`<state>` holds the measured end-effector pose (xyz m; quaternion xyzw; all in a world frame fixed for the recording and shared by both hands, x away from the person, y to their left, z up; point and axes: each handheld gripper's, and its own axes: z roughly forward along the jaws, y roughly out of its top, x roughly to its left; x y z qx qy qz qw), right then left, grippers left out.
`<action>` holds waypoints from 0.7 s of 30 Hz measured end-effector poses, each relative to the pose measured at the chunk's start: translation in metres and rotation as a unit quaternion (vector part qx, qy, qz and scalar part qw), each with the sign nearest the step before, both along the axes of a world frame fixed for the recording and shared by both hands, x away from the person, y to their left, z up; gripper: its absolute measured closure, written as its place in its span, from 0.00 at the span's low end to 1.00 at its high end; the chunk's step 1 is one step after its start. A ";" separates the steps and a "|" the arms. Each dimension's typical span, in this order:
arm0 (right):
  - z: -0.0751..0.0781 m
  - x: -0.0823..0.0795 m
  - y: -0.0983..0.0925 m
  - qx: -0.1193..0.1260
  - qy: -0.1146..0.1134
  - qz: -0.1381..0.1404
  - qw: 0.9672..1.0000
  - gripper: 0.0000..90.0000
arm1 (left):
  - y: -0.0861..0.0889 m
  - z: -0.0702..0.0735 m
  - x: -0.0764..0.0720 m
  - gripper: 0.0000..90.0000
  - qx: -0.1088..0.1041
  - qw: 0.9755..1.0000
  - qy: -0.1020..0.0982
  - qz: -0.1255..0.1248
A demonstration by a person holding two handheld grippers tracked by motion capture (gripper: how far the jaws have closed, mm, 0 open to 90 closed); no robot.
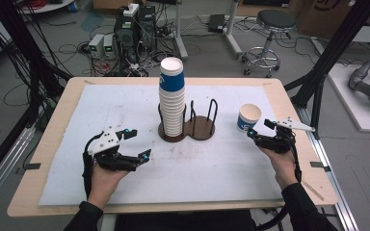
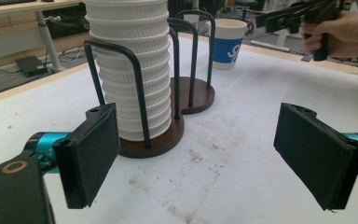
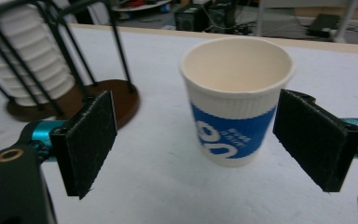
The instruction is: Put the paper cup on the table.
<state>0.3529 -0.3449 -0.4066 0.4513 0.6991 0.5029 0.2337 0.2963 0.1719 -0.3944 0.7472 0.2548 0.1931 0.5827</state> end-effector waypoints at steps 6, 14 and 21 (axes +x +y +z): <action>0.015 -0.015 0.008 0.025 -0.040 0.080 0.996 0.15 | -0.001 -0.001 0.003 0.16 0.001 1.000 0.001 0.005; 0.027 -0.025 0.016 0.036 -0.093 0.146 0.984 0.15 | -0.003 -0.002 0.007 0.16 0.011 1.000 0.002 0.004; 0.037 -0.027 0.015 0.037 -0.096 0.168 0.980 0.16 | -0.001 -0.002 0.007 0.16 0.009 1.000 0.002 0.009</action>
